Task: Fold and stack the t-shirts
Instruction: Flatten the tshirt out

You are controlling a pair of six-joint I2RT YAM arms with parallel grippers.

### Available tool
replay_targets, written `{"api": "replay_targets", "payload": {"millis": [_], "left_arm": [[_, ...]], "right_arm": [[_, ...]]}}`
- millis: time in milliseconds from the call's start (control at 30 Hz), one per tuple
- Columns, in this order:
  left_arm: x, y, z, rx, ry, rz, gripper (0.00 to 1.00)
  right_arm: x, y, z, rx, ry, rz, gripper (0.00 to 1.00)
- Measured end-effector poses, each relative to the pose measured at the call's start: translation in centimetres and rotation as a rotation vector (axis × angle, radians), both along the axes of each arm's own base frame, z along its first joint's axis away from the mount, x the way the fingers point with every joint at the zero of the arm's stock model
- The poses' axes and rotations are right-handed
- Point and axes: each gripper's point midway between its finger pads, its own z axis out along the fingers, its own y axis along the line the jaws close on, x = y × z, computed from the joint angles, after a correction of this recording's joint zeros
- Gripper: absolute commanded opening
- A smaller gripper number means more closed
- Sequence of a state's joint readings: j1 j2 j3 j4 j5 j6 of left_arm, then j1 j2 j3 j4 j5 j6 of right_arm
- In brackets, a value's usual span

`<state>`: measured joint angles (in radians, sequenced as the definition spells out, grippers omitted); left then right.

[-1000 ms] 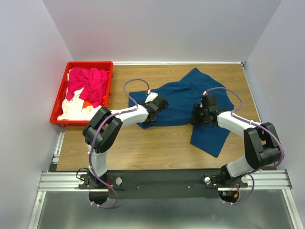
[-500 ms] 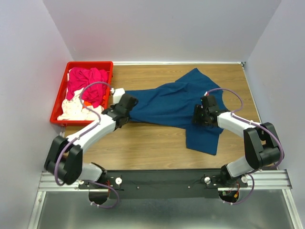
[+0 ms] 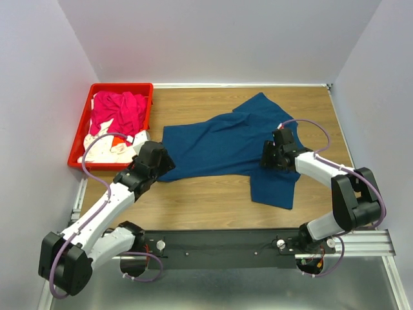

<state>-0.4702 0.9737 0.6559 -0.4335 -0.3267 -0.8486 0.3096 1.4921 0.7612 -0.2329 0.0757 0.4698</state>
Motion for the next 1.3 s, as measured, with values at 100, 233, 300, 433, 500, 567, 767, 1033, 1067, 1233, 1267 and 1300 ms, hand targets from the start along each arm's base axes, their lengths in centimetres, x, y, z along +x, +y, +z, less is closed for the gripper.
{"api": "replay_targets", "payload": {"millis": [100,233,300,433,500,567,767,1033,1067,1233,1267,1300], "left_arm": [[0.1,-0.2,0.2,-0.025,-0.005,0.000,0.75],[0.0,-0.5,-1.3,-0.032,0.045,-0.007,0.70],[0.0,-0.3,-2.1,-0.038,0.063,0.001,0.66],[0.3,0.2,-2.9,-0.083,0.069,0.027,0.63],[0.5,0.3,-3.5,-0.110,0.077,0.035,0.64],[0.5,0.4,-4.2,-0.126,0.093,0.038,0.66],[-0.4,0.2,-5.4,-0.156,0.131,0.039,0.69],[-0.5,1.0,-5.4,-0.144,0.131,0.081,0.64],[-0.5,1.0,-5.5,-0.141,0.131,0.084,0.62],[-0.6,1.2,-6.3,-0.123,0.156,0.092,0.53],[-0.6,1.3,-6.4,-0.120,0.162,0.093,0.52],[-0.6,1.3,-6.5,-0.120,0.164,0.093,0.52]], "right_arm": [[0.0,0.0,0.0,0.001,0.000,-0.004,0.65],[0.1,-0.2,0.0,-0.001,0.000,-0.015,0.65],[0.2,-0.5,0.0,0.000,0.000,-0.030,0.65],[0.6,-2.3,-0.3,0.015,0.012,-0.103,0.64],[0.6,-3.6,-0.6,0.032,0.024,-0.153,0.64],[0.7,-4.8,-0.6,0.055,0.025,-0.206,0.64],[0.6,-5.8,-0.2,0.070,0.014,-0.250,0.64],[2.1,-3.5,2.5,0.140,-0.047,-0.174,0.64],[2.7,-2.5,3.3,0.162,-0.065,-0.140,0.64],[4.9,1.4,5.1,0.266,-0.111,-0.029,0.64],[5.1,1.9,4.7,0.281,-0.101,-0.020,0.64],[5.2,2.0,4.1,0.286,-0.086,-0.021,0.64]]}}
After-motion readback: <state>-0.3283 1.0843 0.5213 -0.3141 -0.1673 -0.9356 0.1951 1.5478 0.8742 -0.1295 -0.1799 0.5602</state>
